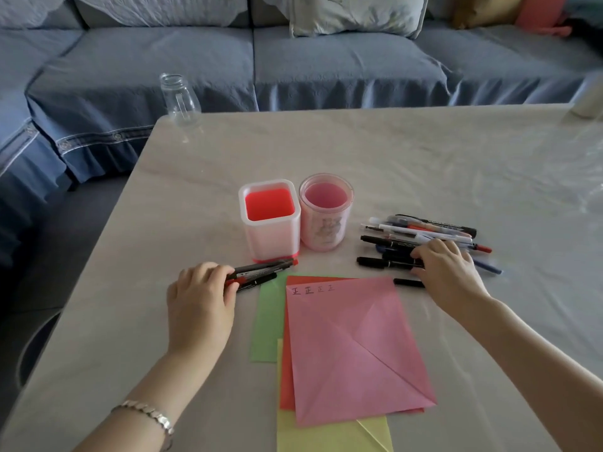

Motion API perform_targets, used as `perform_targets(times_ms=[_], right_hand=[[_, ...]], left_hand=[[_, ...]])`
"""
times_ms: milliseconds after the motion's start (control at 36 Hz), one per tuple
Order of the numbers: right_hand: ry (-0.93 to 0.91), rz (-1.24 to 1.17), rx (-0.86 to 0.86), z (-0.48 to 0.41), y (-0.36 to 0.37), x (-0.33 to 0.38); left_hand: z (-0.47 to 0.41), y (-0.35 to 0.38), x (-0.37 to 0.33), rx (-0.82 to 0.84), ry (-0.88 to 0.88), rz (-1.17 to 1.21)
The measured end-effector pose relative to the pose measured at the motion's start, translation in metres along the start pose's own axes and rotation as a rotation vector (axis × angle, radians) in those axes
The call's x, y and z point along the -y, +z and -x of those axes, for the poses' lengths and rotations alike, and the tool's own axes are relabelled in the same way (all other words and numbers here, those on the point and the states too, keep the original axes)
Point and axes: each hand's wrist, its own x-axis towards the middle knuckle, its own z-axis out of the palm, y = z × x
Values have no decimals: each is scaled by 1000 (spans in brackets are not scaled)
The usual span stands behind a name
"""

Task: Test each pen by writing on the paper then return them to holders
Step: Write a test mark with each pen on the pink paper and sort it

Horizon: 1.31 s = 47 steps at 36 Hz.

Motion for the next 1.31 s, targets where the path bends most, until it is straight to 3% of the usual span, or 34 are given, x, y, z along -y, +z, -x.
perform_targets(times_ms=[139, 306, 556, 778, 944, 1167, 1306], right_hand=[[-90, 125, -78, 0, 1, -1], [-261, 306, -217, 7, 3, -5], [-311, 41, -223, 13, -3, -5], [-118, -154, 58, 18, -1, 2], [-106, -119, 185, 9, -7, 3], [-90, -218, 189, 7, -8, 1], [-202, -341, 14, 29, -26, 18]], left_hand=[[12, 0, -22, -47, 85, 126], [21, -4, -51, 22, 221, 291], [21, -8, -72, 141, 227, 448], [22, -12, -83, 306, 215, 480], [17, -15, -94, 366, 245, 478], [12, -17, -102, 396, 254, 502], [14, -12, -101, 348, 317, 523]])
